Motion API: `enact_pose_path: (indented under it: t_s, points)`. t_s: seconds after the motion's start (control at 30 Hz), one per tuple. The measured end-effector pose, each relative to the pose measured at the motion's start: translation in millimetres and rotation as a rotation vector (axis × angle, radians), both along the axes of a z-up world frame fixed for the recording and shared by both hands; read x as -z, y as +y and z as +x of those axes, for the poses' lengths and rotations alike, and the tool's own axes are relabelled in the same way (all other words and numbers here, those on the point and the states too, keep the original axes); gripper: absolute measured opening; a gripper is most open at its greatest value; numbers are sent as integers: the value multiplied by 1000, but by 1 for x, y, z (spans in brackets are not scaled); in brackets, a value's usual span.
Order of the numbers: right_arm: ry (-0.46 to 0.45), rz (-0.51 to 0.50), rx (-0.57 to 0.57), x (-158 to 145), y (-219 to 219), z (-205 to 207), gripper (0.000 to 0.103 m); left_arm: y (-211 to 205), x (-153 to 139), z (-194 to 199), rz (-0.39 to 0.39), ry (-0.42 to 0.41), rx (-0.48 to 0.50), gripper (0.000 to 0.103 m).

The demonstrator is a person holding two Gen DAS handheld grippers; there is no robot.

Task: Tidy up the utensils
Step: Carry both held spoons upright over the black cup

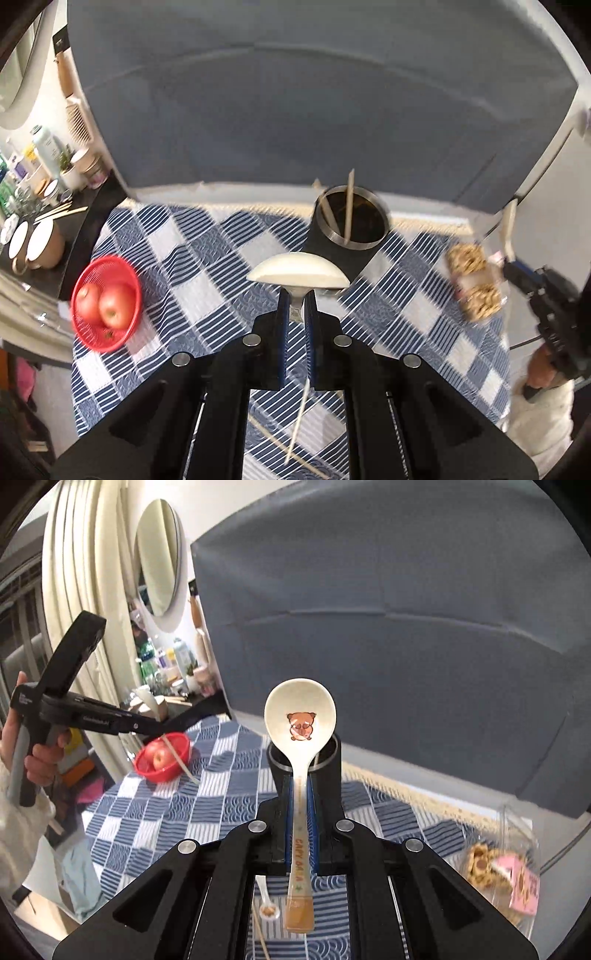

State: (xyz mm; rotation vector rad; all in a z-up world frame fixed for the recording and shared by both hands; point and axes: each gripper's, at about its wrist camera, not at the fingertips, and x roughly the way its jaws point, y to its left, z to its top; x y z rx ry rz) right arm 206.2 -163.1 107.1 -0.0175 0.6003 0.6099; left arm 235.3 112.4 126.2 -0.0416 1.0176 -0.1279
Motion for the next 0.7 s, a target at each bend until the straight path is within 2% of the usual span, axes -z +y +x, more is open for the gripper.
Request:
enact_pose_path:
  t_s: [0.27, 0.5, 0.7]
  points:
    - [-29, 57, -26, -19, -1, 32, 7, -13, -25, 32, -57, -42, 72, 8]
    - [-3, 139, -72, -17, 4, 66, 7, -20, -23, 63, -99, -34, 120, 8]
    - [46, 239, -87, -7, 5, 108, 7, -27, -12, 86, -94, -20, 161, 8]
